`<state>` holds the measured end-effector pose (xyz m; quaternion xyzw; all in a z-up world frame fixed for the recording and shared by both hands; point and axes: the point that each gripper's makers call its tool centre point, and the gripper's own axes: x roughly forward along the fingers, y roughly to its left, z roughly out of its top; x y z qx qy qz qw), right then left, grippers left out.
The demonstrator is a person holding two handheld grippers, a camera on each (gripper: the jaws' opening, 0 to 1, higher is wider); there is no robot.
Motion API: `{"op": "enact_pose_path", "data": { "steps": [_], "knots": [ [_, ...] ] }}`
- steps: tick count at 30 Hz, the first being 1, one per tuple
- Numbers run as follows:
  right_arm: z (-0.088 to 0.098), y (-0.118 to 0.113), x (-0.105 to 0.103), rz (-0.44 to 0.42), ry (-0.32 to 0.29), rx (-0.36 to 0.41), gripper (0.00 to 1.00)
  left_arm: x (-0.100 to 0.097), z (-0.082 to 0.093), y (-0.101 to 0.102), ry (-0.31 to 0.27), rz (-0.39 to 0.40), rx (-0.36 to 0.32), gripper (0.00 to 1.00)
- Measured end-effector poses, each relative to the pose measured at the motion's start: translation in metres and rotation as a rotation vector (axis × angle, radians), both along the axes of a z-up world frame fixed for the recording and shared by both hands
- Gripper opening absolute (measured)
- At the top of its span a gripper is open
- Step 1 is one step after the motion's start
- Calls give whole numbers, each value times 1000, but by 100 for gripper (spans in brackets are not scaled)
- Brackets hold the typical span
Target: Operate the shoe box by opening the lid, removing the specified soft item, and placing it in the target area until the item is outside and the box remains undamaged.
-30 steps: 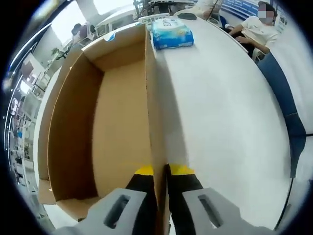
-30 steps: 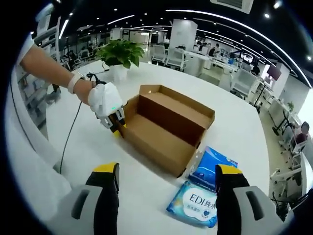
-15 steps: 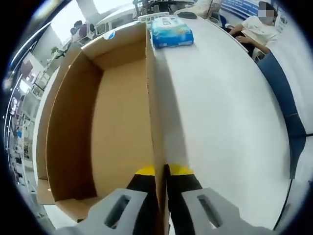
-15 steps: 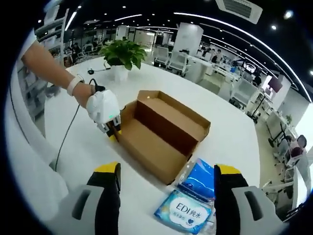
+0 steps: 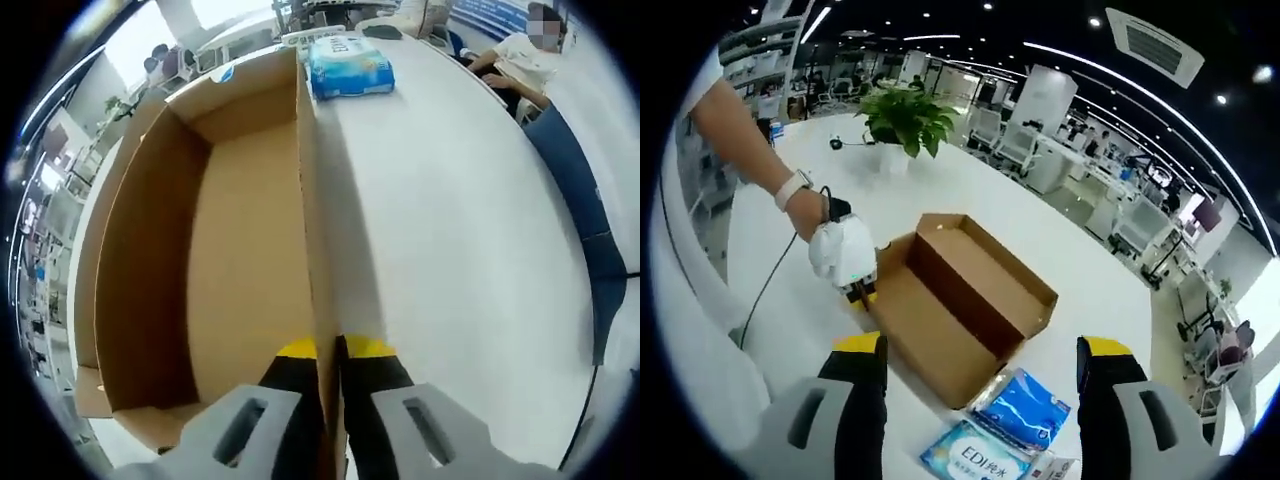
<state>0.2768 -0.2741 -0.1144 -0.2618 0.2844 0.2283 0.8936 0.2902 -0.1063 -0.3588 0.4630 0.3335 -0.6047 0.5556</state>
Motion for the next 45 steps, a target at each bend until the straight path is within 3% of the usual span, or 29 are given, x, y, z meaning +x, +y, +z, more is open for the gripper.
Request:
{"op": "enact_pose_path", "data": {
  "steps": [8,21,25,36,37,38,40,45],
  "knots": [
    [4,-4,19,31,3,-30,78,0,-1,0,-2,7,2,2],
    [11,-5,68,113,3,-82,77,-1,0,1,10,21,5,2],
    [8,-4,83,109,47,-81,76,-1,-2,1,9,26,6,2],
    [10,2,118,173,61,-146,69,-1,-1,0,9,42,1,2],
    [11,3,121,174,59,-145,69,-1,-1,0,8,39,2,2],
    [11,6,126,183,58,-146,69,-1,0,0,-17,-34,1,2],
    [11,9,133,209,48,-162,70,-1,-1,6,-6,-12,13,2],
    [-3,16,156,253,83,-178,69,-1,-1,6,-13,-10,14,2]
  ]
}}
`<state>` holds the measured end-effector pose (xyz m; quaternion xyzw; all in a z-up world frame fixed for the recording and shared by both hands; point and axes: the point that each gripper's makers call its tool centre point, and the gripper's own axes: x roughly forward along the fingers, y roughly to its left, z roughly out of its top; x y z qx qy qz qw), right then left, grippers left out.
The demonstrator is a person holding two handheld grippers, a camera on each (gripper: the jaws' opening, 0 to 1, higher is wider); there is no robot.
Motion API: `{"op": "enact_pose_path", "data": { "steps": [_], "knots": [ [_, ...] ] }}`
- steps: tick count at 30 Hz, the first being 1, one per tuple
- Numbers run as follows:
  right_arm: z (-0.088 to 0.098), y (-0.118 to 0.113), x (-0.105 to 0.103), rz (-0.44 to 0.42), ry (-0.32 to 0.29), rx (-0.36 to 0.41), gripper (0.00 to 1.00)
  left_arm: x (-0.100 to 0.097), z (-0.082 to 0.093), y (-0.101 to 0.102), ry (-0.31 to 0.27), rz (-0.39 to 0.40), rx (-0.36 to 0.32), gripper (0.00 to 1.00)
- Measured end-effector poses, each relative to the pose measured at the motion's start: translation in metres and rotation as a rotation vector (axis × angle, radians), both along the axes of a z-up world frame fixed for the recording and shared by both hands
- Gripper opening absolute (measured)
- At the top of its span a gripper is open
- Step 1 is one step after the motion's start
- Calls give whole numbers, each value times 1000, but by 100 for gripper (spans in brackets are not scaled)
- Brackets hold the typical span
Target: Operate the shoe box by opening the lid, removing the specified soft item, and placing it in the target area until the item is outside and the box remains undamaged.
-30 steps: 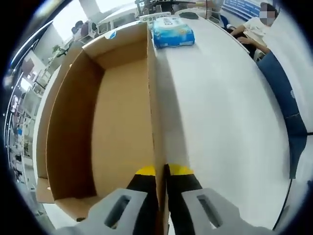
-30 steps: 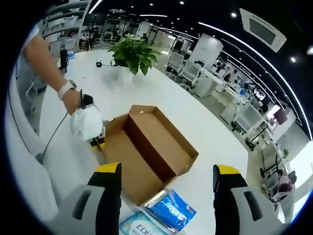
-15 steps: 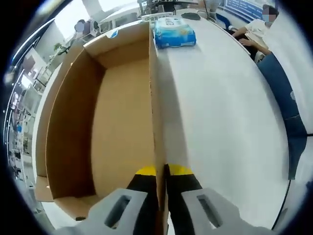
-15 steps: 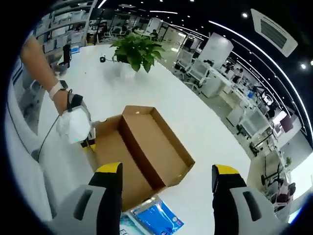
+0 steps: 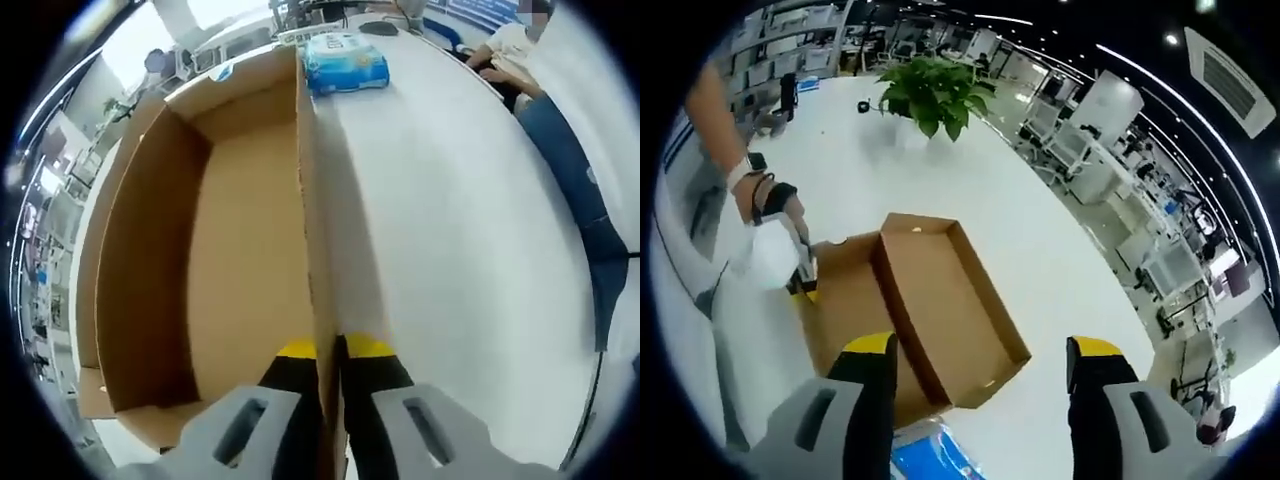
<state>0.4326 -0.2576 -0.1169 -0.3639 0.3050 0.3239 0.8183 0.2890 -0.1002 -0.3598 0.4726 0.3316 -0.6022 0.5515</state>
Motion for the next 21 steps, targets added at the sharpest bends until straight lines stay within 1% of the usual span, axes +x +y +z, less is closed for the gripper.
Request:
{"op": "enact_pose_path", "data": {
  "steps": [4,5,6,8,9,10,13,15,16,18,21],
  "knots": [
    [-14,0,19,40,18,-44,68,0,-1,0,5,27,-9,2],
    [-15,1,21,41,20,-40,68,0,0,0,8,34,-11,2],
    [-23,4,28,53,40,-23,68,0,0,0,12,40,-14,2],
    [-30,4,34,61,53,-31,68,0,0,0,12,41,-16,2],
    [-37,2,39,57,68,-54,68,0,0,-1,15,48,-18,2],
    [-41,1,44,74,67,-76,68,0,0,-1,16,51,-19,2],
    [-49,4,51,105,77,-86,68,0,0,-1,15,56,-22,2],
    [-53,4,58,165,65,-157,66,0,0,-1,18,68,-26,2],
    [-53,5,61,178,61,-163,65,1,0,-1,19,70,-26,2],
    [-56,8,68,177,67,-146,66,1,0,-1,19,74,-27,2],
    [-63,10,75,211,73,-159,66,1,-1,-2,14,84,-30,2]
  ]
}}
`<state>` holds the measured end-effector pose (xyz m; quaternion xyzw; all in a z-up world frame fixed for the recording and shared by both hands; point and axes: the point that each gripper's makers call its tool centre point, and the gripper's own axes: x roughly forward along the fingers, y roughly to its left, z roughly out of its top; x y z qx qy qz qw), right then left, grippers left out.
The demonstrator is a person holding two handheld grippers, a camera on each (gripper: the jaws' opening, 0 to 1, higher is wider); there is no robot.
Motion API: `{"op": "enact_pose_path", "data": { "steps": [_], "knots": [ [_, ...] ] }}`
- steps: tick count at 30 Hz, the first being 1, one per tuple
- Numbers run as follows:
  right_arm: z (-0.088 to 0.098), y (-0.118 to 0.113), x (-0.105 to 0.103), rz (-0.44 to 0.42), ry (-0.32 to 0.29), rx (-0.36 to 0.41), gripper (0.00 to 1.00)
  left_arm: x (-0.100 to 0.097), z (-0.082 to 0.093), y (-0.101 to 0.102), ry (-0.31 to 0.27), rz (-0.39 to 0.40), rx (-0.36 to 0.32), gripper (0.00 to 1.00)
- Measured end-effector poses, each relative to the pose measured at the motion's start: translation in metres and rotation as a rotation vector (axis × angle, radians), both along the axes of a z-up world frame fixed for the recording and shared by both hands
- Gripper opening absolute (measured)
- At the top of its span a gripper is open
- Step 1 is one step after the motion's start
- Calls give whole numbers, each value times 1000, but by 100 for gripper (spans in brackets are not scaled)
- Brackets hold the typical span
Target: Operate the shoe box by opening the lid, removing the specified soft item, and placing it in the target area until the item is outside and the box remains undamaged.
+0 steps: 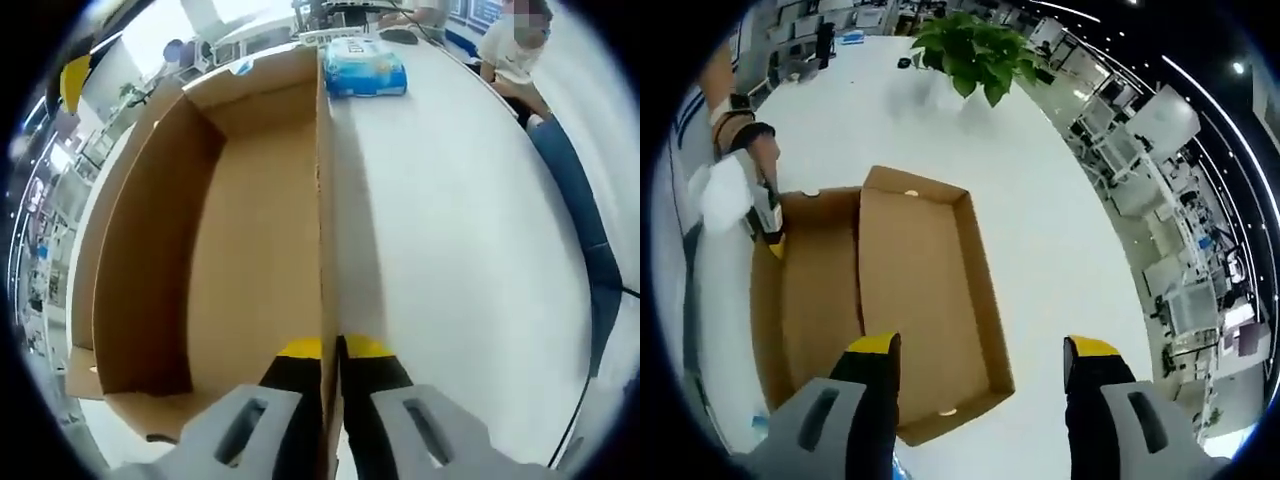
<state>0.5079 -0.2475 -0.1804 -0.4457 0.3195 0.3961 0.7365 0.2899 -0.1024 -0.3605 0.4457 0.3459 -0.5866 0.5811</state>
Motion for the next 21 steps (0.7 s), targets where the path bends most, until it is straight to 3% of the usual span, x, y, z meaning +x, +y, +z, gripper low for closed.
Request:
{"op": "enact_pose_path", "data": {
  "steps": [2,7,13,21],
  "knots": [
    [-3,0,8,10,0,0,66,0,0,0,4,12,-1,2],
    [-21,0,15,-32,72,11,63,0,1,0,4,9,1,2],
    [-54,-14,26,-71,139,-50,62,0,1,1,7,4,2,2],
    [-67,-11,34,-65,157,-67,61,0,1,1,20,13,1,1]
  ]
}}
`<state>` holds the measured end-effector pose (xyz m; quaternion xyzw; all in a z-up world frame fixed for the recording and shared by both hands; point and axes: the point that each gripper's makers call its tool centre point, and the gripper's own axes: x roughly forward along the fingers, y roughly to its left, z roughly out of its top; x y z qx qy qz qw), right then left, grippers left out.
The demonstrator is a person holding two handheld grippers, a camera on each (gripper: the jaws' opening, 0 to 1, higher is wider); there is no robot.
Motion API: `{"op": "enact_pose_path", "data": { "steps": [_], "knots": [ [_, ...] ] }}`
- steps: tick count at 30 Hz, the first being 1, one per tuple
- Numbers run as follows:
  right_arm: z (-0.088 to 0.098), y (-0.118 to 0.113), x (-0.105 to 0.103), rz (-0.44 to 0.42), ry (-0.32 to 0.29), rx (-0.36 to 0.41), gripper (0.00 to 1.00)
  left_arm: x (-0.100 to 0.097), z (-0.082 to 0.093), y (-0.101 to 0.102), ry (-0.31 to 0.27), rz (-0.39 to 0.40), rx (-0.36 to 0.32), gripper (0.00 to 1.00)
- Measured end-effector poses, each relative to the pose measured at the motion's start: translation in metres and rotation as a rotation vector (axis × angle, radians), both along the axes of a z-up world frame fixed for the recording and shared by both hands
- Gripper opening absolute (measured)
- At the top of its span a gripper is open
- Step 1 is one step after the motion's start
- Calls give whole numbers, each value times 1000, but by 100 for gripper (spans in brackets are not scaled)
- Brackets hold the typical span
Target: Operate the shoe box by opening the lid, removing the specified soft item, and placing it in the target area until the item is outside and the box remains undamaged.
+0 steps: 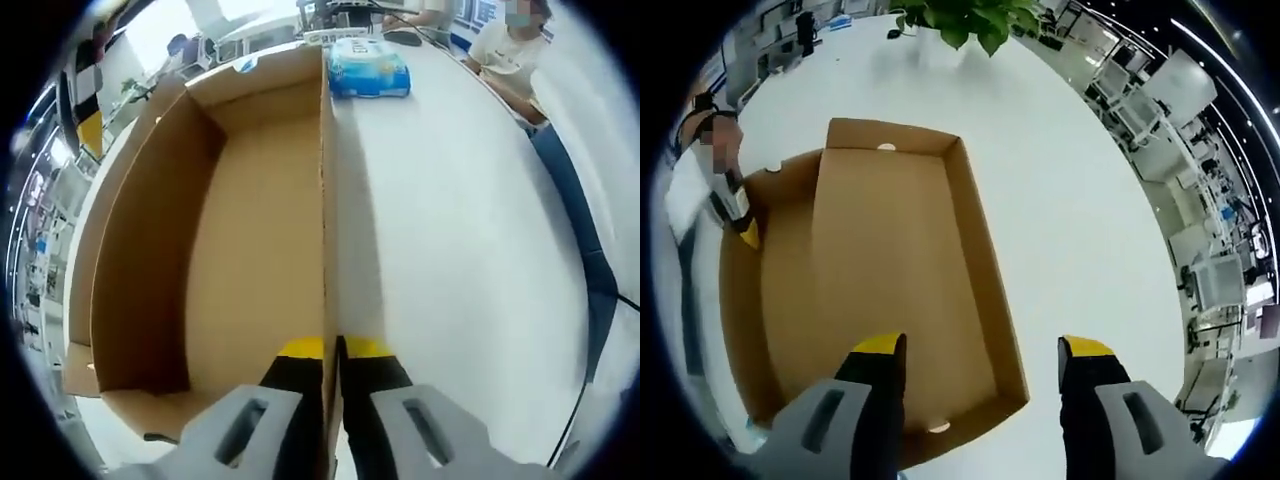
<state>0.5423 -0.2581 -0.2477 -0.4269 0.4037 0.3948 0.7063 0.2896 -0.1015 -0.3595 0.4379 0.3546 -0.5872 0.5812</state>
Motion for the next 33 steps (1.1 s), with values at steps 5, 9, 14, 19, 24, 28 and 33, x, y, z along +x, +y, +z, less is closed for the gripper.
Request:
{"op": "enact_pose_path", "data": {
  "steps": [5,9,14,19,24,28,33],
  "knots": [
    [-8,2,13,1,9,-3,60,0,0,0,-3,4,-1,1],
    [-21,6,16,19,32,-12,59,1,0,0,3,7,5,1],
    [-31,12,25,34,43,-16,58,0,-1,1,2,7,0,1],
    [-37,20,16,63,64,-43,53,0,-1,1,-6,5,-2,1],
    [-47,26,24,76,87,-34,49,1,-1,1,-10,-6,0,1],
    [-54,23,30,89,101,-52,49,1,-1,1,-8,-5,-3,1],
    [-58,18,40,92,107,-64,48,1,-1,1,-5,5,-13,1]
  ]
}}
